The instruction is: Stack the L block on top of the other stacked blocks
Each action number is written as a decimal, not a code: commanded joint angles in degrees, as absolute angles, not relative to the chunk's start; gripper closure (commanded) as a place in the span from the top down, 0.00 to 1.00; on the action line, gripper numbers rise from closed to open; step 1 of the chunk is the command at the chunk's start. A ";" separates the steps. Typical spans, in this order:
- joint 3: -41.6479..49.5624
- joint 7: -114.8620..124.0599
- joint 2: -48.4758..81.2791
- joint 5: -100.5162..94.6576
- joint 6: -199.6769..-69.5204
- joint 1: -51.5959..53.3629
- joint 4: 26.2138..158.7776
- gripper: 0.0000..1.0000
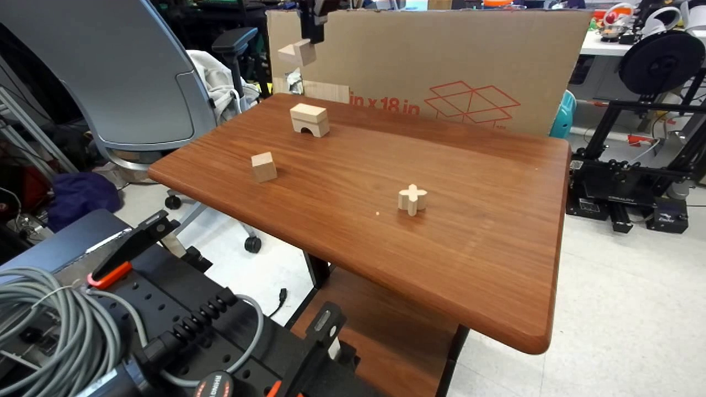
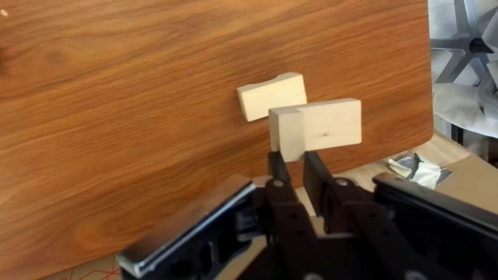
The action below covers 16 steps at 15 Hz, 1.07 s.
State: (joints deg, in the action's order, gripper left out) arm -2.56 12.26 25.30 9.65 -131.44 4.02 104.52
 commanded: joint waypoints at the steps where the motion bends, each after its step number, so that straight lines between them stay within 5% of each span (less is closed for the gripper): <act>1: -2.36 13.37 27.65 7.83 -129.18 5.77 101.85 0.04; 16: -0.99 11.32 34.57 0.70 -125.28 6.17 95.68 0.04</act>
